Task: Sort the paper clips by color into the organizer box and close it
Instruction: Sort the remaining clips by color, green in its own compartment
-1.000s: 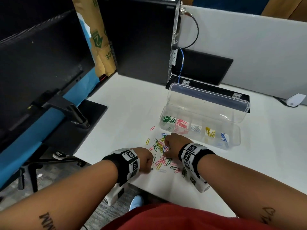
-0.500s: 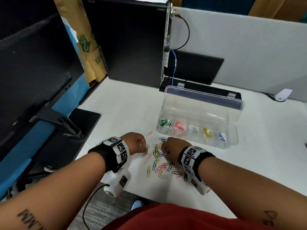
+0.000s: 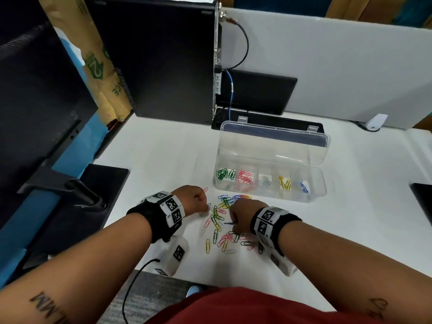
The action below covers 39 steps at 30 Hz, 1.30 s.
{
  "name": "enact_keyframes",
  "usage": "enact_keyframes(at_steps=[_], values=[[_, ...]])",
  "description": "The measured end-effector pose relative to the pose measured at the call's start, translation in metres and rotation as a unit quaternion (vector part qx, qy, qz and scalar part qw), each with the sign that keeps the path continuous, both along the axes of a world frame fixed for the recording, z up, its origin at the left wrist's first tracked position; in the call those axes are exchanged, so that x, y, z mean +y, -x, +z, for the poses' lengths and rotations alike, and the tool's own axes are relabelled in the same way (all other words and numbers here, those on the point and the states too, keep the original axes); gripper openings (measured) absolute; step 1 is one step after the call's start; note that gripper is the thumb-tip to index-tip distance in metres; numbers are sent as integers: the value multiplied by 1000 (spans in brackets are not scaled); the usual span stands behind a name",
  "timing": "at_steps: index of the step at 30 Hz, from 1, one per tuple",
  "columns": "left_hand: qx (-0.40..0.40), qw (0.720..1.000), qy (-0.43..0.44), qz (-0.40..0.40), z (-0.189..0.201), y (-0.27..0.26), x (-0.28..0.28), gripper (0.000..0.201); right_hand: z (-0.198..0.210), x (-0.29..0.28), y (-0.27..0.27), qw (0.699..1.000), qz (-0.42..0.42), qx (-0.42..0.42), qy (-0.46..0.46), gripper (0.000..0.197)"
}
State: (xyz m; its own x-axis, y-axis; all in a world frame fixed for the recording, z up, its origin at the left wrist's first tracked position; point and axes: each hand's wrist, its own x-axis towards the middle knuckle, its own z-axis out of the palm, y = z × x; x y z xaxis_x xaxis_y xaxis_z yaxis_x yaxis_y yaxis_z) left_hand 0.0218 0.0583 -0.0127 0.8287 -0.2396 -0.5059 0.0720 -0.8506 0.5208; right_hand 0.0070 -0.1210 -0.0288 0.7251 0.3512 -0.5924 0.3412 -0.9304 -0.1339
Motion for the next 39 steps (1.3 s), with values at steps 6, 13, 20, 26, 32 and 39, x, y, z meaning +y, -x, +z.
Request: enact_keyframes(at_steps=[6,13,20,26,32,39], values=[[40,995,75,56,2,-2,-4,28,8,-13,-2,992,-83,44,-84,16],[162,942,215,199,12,-3,-19,24,27,-40,-4,919,-271,73,-276,26],[202,900,302,242,26,-13,-48,31,38,-68,-6,707,-461,164,-511,26],[242,831,424,268,41,-17,-83,21,47,-96,-6,554,-538,186,-608,35],[271,807,458,255,48,-25,-132,27,57,-133,-4,438,-596,211,-639,30],[282,815,445,241,47,-38,-188,43,66,-182,-10,366,-661,171,-632,30]])
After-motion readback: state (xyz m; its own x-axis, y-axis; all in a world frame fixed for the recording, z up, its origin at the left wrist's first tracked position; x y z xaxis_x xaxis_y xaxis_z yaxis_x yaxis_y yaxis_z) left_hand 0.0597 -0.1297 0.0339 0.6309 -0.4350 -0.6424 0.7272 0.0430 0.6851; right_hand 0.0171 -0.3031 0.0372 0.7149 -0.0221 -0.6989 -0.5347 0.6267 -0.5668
